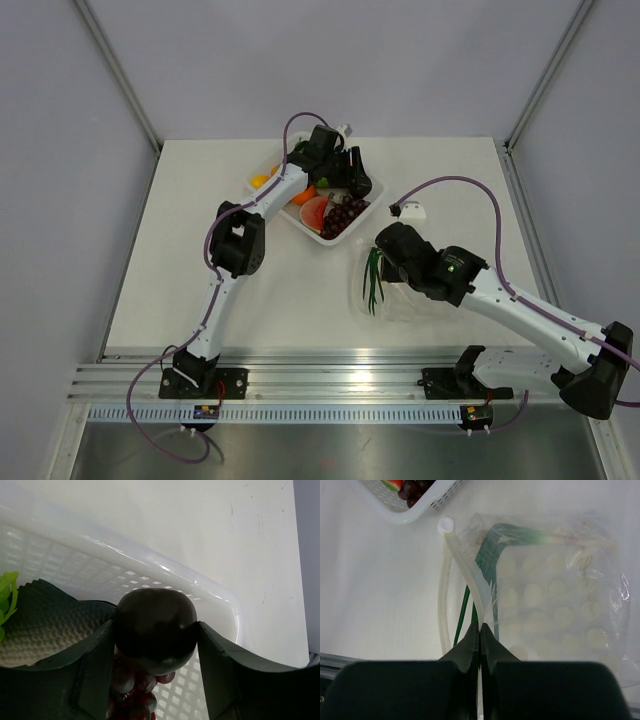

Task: Place the food in the zip-top bag and seal the zipper
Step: Pick up the fake fruit from the bin.

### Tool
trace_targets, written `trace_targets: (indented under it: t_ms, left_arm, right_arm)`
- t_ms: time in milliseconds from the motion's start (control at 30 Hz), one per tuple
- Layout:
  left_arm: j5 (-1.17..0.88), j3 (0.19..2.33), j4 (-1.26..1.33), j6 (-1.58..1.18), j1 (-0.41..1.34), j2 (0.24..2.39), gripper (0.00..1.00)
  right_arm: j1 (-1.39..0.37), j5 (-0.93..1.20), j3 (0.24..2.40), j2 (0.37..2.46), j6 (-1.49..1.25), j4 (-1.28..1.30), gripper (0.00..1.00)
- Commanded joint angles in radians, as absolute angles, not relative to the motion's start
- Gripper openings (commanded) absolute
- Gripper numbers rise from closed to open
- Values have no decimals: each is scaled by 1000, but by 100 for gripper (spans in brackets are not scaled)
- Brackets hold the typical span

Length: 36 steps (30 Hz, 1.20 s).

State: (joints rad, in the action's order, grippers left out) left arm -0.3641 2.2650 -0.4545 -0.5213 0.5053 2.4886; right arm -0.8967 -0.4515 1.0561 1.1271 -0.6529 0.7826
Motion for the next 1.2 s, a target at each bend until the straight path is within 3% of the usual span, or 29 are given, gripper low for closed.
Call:
trace_targets:
  t_ms: [0,400,700,967,1167]
  left_arm:
    - [-374,2303,-425,-502,503,2470,50]
    - [-334,2108,-426,-402,492,2189,27]
    - [-337,1948,-515,-331,474,1956,3]
    - [-474,1582,-514,-344,479,1599,0]
    - [-526,1408,-525,-371,567,1456,0]
  right_arm:
    - [-894,-460,1092,1123,-666,747,0]
    - [-894,-460,1095,1132,-657,712,0]
    - [-838,-411,1180,1229,-611,612,0]
    - [-796,-345,1170,1229,-601,557,0]
    - [-795,-316,1166,1221,-624,532,0]
